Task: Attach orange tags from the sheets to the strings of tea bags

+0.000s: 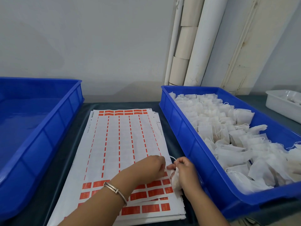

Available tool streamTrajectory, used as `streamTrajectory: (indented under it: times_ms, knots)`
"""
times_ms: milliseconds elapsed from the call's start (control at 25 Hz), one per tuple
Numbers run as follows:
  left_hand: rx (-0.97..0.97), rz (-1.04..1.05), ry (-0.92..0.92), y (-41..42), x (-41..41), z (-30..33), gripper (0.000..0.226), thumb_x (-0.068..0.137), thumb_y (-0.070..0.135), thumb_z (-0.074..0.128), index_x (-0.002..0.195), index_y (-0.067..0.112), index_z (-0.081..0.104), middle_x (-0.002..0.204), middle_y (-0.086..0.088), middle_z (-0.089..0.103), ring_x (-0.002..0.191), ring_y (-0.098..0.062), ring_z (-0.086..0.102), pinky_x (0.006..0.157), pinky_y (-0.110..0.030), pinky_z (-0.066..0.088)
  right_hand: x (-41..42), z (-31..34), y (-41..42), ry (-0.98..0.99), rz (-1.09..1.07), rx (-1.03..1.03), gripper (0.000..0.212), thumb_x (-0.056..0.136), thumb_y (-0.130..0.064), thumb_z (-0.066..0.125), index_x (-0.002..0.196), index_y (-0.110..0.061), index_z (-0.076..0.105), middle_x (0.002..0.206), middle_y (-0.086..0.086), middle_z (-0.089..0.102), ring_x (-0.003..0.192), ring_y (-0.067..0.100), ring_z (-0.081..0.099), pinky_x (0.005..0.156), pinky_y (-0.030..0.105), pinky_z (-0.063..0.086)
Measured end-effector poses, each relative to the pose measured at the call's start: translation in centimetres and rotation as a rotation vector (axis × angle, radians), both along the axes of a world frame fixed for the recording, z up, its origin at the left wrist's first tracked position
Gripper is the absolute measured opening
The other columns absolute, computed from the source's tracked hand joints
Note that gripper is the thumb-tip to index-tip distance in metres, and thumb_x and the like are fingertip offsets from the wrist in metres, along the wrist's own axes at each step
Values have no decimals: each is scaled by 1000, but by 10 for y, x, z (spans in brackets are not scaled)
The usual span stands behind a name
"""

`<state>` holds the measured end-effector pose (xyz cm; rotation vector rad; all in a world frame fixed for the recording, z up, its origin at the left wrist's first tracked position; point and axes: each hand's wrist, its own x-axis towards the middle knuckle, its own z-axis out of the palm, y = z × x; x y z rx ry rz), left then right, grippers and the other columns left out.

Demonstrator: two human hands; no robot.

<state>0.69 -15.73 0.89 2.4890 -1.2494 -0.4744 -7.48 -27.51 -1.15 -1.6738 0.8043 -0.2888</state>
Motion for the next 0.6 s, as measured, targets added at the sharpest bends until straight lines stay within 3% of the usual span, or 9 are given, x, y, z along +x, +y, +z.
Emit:
streamTrajectory:
  times_ms: [160, 280, 600]
  knots:
    - [-24, -23, 40, 5, 4, 1, 33, 92, 19, 53, 124, 26, 53, 108, 5, 60, 88, -10, 56, 77, -15, 46, 0, 1, 0, 7, 2, -17, 20, 96, -15, 43, 82, -14, 57, 75, -3, 72, 63, 19, 67, 56, 27, 51]
    - [-26, -27, 0, 8, 5, 3, 28, 94, 20, 52, 120, 23, 62, 117, 2, 62, 97, -13, 58, 83, -15, 44, 0, 0, 0, 10, 0, -12, 20, 95, -15, 44, 80, -14, 57, 74, -3, 72, 59, 17, 67, 54, 26, 50]
    - [-139, 57, 20, 12, 10, 2, 30, 94, 17, 51, 122, 24, 61, 123, 4, 60, 102, -13, 58, 80, -14, 45, 2, -2, 1, 18, -17, -21, 22, 95, -15, 45, 77, -16, 57, 75, -2, 71, 63, 18, 69, 54, 27, 51]
